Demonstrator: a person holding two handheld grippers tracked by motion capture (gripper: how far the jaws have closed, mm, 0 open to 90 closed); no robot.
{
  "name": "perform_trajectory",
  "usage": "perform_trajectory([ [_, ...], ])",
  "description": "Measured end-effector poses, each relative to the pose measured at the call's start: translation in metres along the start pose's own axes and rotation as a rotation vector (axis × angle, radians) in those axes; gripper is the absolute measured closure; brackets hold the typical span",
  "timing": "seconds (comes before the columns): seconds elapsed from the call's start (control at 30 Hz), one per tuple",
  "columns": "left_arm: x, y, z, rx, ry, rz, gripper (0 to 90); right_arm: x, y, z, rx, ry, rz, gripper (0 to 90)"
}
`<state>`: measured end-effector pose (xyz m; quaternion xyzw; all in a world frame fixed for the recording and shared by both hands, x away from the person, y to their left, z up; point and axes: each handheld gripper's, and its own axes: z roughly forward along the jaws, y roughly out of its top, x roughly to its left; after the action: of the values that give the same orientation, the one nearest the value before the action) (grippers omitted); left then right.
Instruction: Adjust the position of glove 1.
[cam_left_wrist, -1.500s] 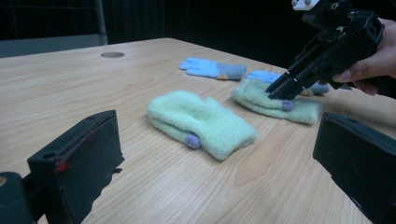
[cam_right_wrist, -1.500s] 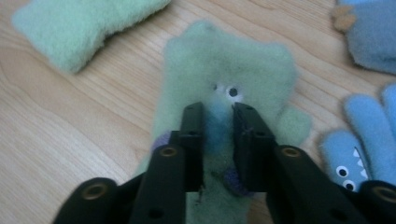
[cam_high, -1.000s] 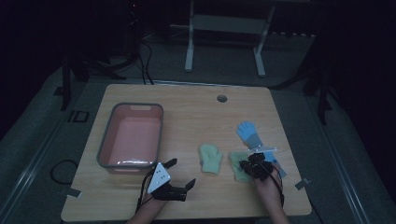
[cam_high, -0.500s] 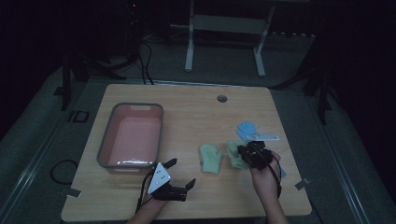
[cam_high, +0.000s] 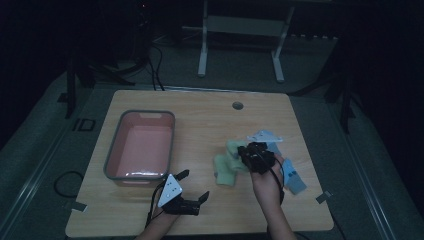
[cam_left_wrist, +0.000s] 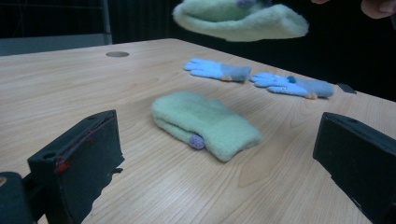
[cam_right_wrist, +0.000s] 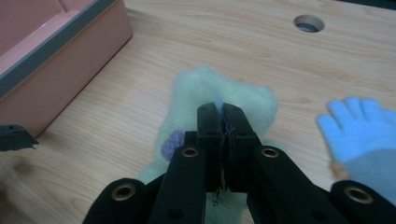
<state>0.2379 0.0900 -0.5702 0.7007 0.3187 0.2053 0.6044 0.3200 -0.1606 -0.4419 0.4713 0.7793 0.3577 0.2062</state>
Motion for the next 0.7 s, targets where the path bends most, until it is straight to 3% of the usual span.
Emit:
perform_trajectory([
  [0.3,0.000,0.000,0.000,0.000,-0.001,0.001,1.5,0.022,-0.003,0.023,0.042,0.020,-0.023,87.3],
  [0.43,0.001,0.000,0.000,0.000,0.000,-0.004,1.5,0.026,-0.008,0.031,0.070,0.007,-0.025,87.3],
  [0.7,-0.003,0.000,0.001,0.008,-0.004,0.033,1.5,0.026,-0.019,0.047,0.115,0.000,-0.023,87.2],
])
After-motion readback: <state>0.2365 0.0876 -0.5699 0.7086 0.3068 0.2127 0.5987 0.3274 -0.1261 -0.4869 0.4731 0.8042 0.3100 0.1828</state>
